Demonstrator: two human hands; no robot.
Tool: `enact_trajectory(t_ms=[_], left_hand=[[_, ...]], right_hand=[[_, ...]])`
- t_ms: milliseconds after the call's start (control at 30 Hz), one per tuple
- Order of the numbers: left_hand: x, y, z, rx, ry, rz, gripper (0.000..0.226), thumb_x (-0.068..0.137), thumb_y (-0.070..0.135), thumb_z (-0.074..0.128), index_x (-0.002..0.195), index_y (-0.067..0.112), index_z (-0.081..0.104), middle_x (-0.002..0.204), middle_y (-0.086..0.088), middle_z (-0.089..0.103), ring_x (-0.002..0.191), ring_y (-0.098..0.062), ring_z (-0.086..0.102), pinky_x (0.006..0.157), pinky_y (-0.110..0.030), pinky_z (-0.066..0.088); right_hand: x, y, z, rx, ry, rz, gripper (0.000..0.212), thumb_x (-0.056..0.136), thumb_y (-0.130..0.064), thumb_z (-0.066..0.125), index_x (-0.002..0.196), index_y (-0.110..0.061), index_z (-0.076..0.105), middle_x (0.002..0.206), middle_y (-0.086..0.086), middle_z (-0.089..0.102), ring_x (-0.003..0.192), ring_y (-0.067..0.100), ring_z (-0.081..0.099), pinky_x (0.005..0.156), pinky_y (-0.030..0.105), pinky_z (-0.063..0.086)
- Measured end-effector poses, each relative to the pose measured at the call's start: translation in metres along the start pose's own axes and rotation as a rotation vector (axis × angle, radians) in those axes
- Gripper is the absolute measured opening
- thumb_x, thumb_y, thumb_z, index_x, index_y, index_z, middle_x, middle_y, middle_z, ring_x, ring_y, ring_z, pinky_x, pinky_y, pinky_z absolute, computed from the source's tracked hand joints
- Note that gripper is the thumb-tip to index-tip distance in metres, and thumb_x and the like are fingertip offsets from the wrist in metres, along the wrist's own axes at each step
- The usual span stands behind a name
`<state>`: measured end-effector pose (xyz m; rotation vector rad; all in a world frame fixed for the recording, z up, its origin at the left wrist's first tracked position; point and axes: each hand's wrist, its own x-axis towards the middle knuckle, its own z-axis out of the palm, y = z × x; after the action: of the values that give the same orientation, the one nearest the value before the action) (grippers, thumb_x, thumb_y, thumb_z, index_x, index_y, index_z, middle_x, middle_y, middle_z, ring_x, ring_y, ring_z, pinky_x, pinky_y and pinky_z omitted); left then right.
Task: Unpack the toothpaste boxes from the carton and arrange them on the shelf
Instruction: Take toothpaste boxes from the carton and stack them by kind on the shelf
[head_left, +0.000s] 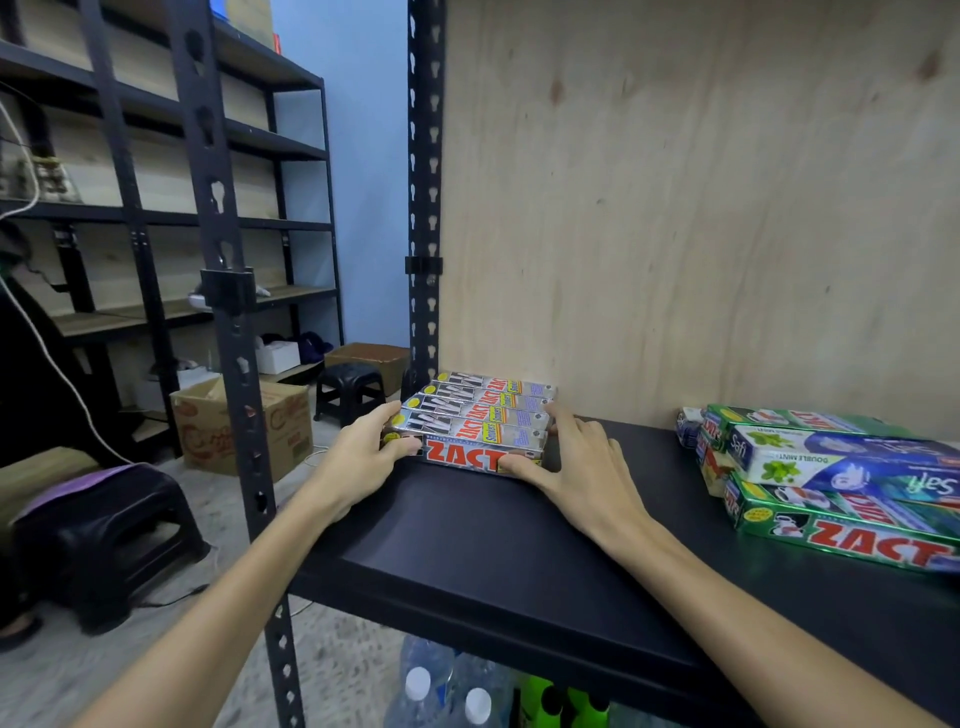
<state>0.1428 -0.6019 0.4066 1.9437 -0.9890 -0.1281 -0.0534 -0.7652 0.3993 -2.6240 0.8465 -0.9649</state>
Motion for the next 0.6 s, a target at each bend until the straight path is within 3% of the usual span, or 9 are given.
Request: enact_trajectory(t_ms=[133,233,500,600], left_hand=[[-0.0020,0.0006,-0.0011,-0.063,-0.081,-0.005,0.076,0.100,0.021,0.061,0.161,0.031,0.017,0.155,0.006,0.042,0.135,-0.011,0.044,0.110,-0.030,0.037],[-0.0021,0.0019,-0.0010,-0.104,-0.108,-0.012,0.087,0.096,0.021,0.067,0.162,0.029,0.010,0.160,0.005,0.037,0.141,-0.012,0.039,0.118,-0.035,0.031],[0.0008,-0.0006,-0.0002,-0.078,-0.015,0.009,0.092,0.088,0.018,0.078,0.160,0.021,0.020,0.153,-0.001,0.047,0.135,-0.016,0.047,0.105,-0.029,0.035],[0.0011,-0.0032,-0.0005,-0.050,0.002,0.015,0.092,0.087,0.023,0.079,0.159,0.020,0.022,0.153,0.000,0.048,0.138,-0.017,0.046,0.107,-0.032,0.035]], right_hand=[[-0.0031,-0.0021,-0.0027,0.080,-0.019,0.005,0.088,0.081,-0.072,0.062,0.149,-0.024,0.034,0.131,0.000,0.061,0.121,0.024,0.050,0.102,0.043,0.042],[-0.0048,-0.0018,-0.0033,0.076,-0.031,-0.008,0.091,0.079,-0.072,0.064,0.150,-0.026,0.030,0.129,-0.002,0.062,0.119,0.024,0.052,0.101,0.043,0.043],[-0.0025,0.0007,0.0024,0.014,-0.016,-0.033,0.093,0.081,-0.072,0.061,0.151,-0.024,0.025,0.125,-0.004,0.065,0.111,0.022,0.055,0.100,0.041,0.041],[-0.0029,0.0009,0.0030,-0.009,-0.016,-0.015,0.094,0.080,-0.073,0.061,0.151,-0.023,0.025,0.122,-0.001,0.065,0.112,0.023,0.055,0.099,0.042,0.041]])
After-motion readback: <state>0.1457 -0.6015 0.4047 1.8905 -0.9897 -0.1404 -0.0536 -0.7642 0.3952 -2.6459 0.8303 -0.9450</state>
